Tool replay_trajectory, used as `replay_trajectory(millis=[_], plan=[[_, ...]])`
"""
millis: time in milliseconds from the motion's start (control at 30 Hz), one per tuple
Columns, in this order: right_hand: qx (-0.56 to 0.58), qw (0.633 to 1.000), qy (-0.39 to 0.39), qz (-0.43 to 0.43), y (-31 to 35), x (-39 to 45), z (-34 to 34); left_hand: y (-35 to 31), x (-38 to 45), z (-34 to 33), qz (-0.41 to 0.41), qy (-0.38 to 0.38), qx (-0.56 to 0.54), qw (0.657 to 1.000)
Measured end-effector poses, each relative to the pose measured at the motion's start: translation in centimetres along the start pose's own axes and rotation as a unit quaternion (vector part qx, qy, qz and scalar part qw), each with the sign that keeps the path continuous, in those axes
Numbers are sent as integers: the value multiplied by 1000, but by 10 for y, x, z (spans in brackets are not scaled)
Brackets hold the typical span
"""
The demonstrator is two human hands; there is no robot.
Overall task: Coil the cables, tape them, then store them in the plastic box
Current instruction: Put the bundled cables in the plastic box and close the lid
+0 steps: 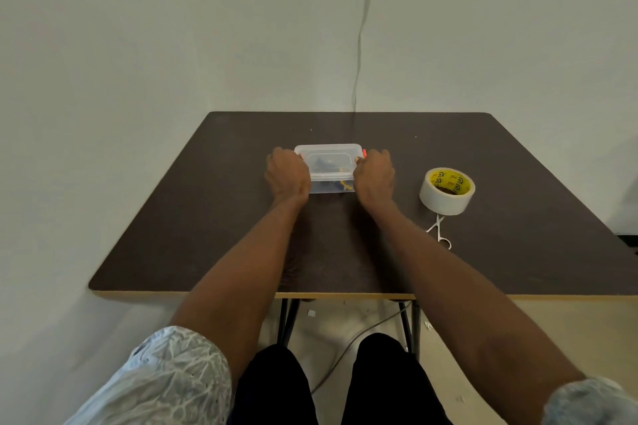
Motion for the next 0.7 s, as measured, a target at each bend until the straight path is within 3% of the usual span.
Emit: replay_trajectory(millis=[133,233,400,567,700], plan=[[-130,990,15,62,15,8,-3,-10,-3,8,-25,-14,47,998],[-156,983,20,91,18,9,-3,-13,-2,2,-43,-8,66,997],[-64,992,61,89,5,5,-5,-3,5,-13,-80,27,102,991],[24,990,125,53,27,6,-17,-6,-21,-15,-235,53,120,963],[55,976,181,112,78,-6,-59,30,-46,23,-240,-23,204,949]])
Point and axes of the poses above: each hand's wrist, its own x-axis towards the middle knuckle, its own z-axis out of the back of the hand, y = z × x, the point moved 9 cm from there along x, towards the middle knuckle, and after that the axes turned 13 degrees about y, right-handed, at the moved point
